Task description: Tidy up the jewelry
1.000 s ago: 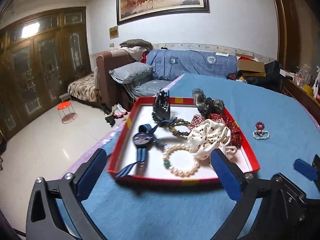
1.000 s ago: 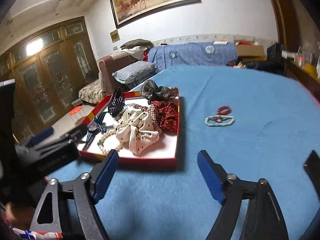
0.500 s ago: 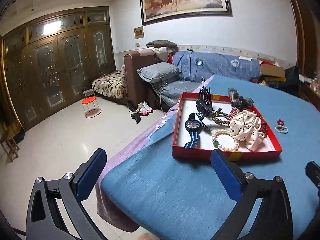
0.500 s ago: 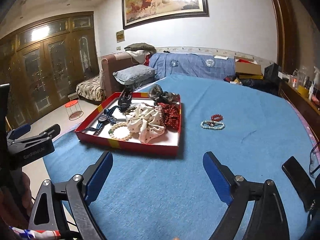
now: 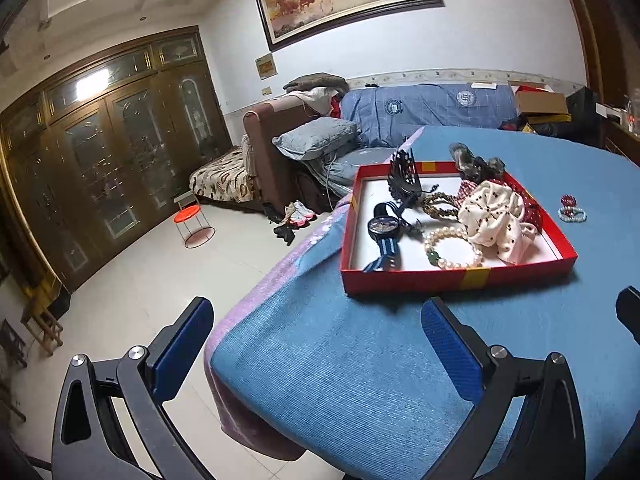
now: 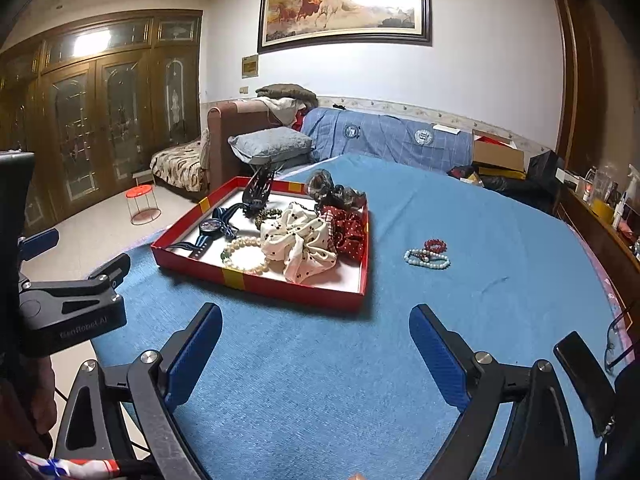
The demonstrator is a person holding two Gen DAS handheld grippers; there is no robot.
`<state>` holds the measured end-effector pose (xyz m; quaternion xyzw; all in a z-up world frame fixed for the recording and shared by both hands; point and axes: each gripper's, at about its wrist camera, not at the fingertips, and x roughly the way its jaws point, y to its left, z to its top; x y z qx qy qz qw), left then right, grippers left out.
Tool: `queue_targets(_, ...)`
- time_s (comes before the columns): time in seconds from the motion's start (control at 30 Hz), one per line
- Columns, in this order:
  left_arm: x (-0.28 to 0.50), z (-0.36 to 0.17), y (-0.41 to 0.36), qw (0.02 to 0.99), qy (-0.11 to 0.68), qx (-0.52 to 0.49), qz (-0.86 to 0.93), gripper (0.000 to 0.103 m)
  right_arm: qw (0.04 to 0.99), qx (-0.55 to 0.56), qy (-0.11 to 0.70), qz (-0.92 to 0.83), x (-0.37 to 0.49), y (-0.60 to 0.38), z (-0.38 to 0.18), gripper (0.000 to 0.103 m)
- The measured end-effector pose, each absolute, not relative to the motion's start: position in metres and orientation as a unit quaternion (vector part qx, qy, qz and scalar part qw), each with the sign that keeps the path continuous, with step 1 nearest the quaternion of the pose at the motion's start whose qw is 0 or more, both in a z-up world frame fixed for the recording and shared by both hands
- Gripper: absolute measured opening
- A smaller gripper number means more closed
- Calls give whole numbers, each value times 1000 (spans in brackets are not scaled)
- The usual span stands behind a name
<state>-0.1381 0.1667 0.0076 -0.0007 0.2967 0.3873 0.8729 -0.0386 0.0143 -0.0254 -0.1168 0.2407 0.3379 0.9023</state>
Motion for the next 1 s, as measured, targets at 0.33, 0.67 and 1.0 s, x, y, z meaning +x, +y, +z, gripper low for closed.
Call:
queue_targets(0.33,-135,1,164,873,303,0,382,103,900,-123,248,335,-39,18,-30,97)
queue_targets(0.67,-136,-2,169,871,306,-5,383,103,898,-132,253,336,-41,23,-33,97)
queue_targets(1.0,-135,-4,175,870,307,-6,386,103,896,-138,256,336,-41,27,-36,97)
